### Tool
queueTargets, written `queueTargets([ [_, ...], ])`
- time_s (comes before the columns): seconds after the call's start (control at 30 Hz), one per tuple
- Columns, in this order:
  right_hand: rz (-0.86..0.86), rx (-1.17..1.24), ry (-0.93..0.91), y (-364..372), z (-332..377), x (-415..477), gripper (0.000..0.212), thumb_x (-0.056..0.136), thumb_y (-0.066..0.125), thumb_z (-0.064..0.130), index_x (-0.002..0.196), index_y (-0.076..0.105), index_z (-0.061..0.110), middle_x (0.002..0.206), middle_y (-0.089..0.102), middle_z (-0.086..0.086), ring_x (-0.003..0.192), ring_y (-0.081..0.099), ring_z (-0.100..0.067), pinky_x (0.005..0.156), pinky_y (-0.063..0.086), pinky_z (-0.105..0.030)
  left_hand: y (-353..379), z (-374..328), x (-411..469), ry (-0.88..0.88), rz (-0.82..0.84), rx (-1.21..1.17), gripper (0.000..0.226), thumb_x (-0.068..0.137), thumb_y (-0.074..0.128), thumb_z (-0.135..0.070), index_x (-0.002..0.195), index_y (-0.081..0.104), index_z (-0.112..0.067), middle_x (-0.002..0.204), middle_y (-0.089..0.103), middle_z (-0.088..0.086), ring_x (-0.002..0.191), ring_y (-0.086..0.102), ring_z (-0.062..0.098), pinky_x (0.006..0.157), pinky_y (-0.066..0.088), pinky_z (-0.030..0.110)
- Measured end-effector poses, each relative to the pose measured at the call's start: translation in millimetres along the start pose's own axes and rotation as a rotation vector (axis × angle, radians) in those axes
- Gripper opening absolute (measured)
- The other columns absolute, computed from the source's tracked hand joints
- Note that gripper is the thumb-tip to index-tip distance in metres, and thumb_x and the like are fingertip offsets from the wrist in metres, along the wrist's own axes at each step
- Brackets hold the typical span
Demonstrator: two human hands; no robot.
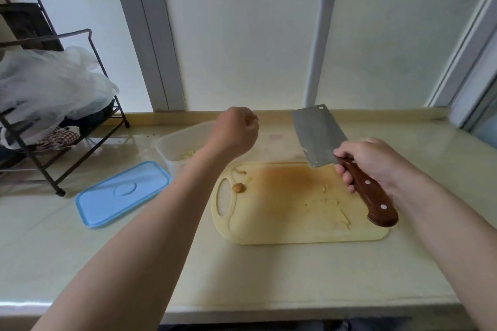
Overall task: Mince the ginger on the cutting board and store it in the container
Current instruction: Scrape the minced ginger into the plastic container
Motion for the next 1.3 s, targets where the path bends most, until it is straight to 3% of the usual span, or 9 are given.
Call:
queueTargets([
  [0.1,-0.066,-0.013,0.021,-43,-22,4,0.025,0.098,0.051,0.005,0.073,0.053,0.005,0.052,0.054,-0.01,0.035,0.047,-0.017,0.035,0.041,-0.025,36,-17,-12,0.047,0.122,0.077,0.028,0.097,0.049,-0.014,0.11,0.074,-0.011,0.111,0.072,0.002,0.096,0.066,0.021,0.086,0.055,0.032],
  [0.2,-0.07,-0.063,0.065,-77,-47,9,0.021,0.098,0.051,0.005,0.077,0.052,0.006,0.052,0.055,-0.01,0.038,0.046,-0.018,0.038,0.041,-0.026,72,-17,-25,0.037,0.247,0.131,0.032,0.097,0.048,-0.016,0.12,0.07,-0.014,0.12,0.07,0.005,0.103,0.066,0.022,0.084,0.048,0.024],
  [0.27,-0.056,-0.109,0.098,-94,-62,12,0.019,0.098,0.051,0.006,0.079,0.052,0.007,0.055,0.055,-0.011,0.04,0.046,-0.019,0.039,0.042,-0.026,90,-15,-33,0.029,0.299,0.173,0.035,0.097,0.048,-0.016,0.127,0.066,-0.014,0.128,0.067,0.006,0.114,0.062,0.023,0.091,0.046,0.024],
  [0.6,0.036,-0.213,0.157,-120,-88,35,0.013,0.099,0.051,0.008,0.087,0.048,0.011,0.058,0.053,-0.011,0.039,0.044,-0.02,0.04,0.039,-0.024,133,-25,-46,0.095,0.426,0.276,0.048,0.099,0.042,-0.013,0.147,0.048,-0.018,0.148,0.051,0.003,0.138,0.045,0.023,0.113,0.034,0.032],
  [0.8,0.112,-0.277,0.177,-115,-88,51,0.013,0.097,0.051,0.009,0.086,0.045,0.013,0.058,0.053,-0.01,0.04,0.043,-0.02,0.043,0.038,-0.022,144,-29,-42,0.059,0.391,0.197,0.045,0.099,0.041,-0.01,0.143,0.05,-0.014,0.139,0.058,0.006,0.127,0.052,0.024,0.104,0.04,0.028],
  [1.0,0.219,-0.372,0.173,-108,-87,68,0.013,0.097,0.052,0.013,0.085,0.046,0.011,0.06,0.053,-0.012,0.04,0.044,-0.021,0.044,0.039,-0.024,141,-22,-43,0.009,0.387,0.105,0.046,0.102,0.039,-0.015,0.147,0.037,-0.018,0.134,0.06,0.003,0.119,0.055,0.021,0.104,0.045,0.035],
  [1.3,0.383,-0.511,0.156,-102,-87,67,0.014,0.1,0.048,0.008,0.086,0.047,0.008,0.059,0.052,-0.015,0.035,0.045,-0.021,0.039,0.04,-0.023,132,-17,-42,-0.017,0.311,0.001,0.05,0.095,0.041,-0.003,0.143,0.045,-0.013,0.132,0.061,0.006,0.121,0.056,0.02,0.106,0.044,0.032],
])
Point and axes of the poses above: each hand's wrist, its own x-axis towards the middle knuckle, its own y-axis out of the palm, z = x × y, the point moved 6 cm from there along x, towards the middle knuckle
